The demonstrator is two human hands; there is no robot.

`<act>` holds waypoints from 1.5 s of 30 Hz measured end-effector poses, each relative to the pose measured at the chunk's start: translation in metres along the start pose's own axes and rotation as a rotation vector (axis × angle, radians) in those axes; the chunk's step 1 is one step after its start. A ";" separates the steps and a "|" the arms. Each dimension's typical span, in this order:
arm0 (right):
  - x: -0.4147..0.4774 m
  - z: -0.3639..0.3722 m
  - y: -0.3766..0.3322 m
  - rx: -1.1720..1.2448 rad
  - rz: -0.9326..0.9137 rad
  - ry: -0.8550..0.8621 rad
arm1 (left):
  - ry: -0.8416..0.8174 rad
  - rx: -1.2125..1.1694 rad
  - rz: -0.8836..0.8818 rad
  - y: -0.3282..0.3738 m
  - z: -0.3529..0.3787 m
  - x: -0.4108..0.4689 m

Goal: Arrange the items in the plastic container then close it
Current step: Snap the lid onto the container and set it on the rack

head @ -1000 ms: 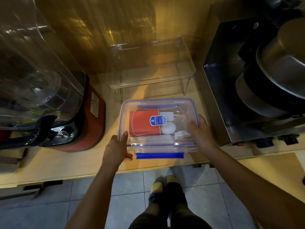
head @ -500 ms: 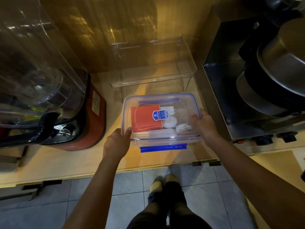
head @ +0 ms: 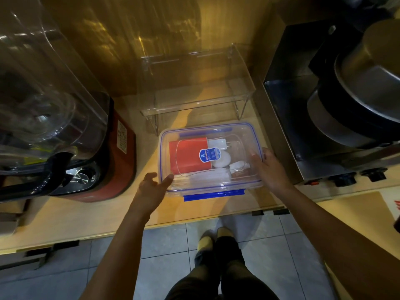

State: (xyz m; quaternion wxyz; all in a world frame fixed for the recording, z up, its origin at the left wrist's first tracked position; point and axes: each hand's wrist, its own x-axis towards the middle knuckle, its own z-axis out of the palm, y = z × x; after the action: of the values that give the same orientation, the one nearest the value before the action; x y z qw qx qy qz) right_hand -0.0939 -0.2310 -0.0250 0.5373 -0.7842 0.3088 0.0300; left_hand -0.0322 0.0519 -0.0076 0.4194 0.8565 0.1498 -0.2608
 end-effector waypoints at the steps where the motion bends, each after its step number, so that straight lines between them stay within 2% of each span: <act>1: -0.001 0.000 -0.001 0.014 -0.002 0.018 | 0.071 0.026 0.056 0.001 0.000 0.003; 4: 0.002 -0.004 -0.002 -0.144 -0.071 0.075 | 0.250 0.152 0.406 0.013 0.000 0.008; 6: 0.005 -0.008 -0.005 -0.319 -0.204 0.054 | 0.259 0.366 0.619 0.022 0.005 0.015; 8: 0.009 -0.009 -0.007 -0.444 -0.259 -0.001 | 0.238 0.603 0.707 0.025 0.013 0.024; 10: 0.014 -0.005 -0.007 -0.512 -0.252 -0.032 | 0.213 0.727 0.702 0.024 0.018 0.032; 14: 0.017 -0.002 -0.004 -0.553 -0.202 -0.061 | 0.208 0.756 0.690 0.018 0.023 0.037; 18: 0.015 -0.012 -0.011 -0.052 -0.226 -0.188 | 0.186 0.686 0.685 0.029 0.013 0.046; 21: 0.022 -0.015 -0.025 0.063 -0.145 -0.086 | 0.290 0.491 0.670 0.050 0.002 0.061; 23: 0.035 -0.013 -0.037 -0.022 -0.130 0.013 | 0.305 0.436 0.613 0.063 0.001 0.069; 26: 0.060 -0.006 -0.056 -0.262 -0.212 0.031 | 0.224 0.572 0.557 0.082 0.004 0.083; 28: 0.077 -0.002 -0.065 -0.442 -0.231 -0.035 | 0.126 0.667 0.495 0.096 0.004 0.094; 31: 0.099 0.005 -0.076 -0.466 -0.128 -0.244 | -0.150 0.780 0.412 0.111 0.009 0.106; 33: 0.112 0.005 -0.083 -0.489 -0.065 -0.354 | -0.247 0.805 0.399 0.118 0.011 0.114; 38: 0.126 0.002 -0.095 -0.546 -0.025 -0.519 | -0.371 0.507 0.274 0.120 0.004 0.131; 43: 0.127 0.001 -0.103 -0.479 -0.058 -0.645 | -0.374 0.382 0.323 0.117 0.006 0.136; 45: 0.125 0.001 -0.102 -0.431 -0.101 -0.641 | -0.357 0.378 0.351 0.116 0.005 0.133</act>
State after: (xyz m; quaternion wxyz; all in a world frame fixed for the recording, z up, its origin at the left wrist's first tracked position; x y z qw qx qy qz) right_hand 0.0602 -0.2636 0.0115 0.4302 -0.8442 0.0728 0.3113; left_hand 0.1300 -0.0172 -0.0121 0.3111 0.8727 -0.1275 -0.3540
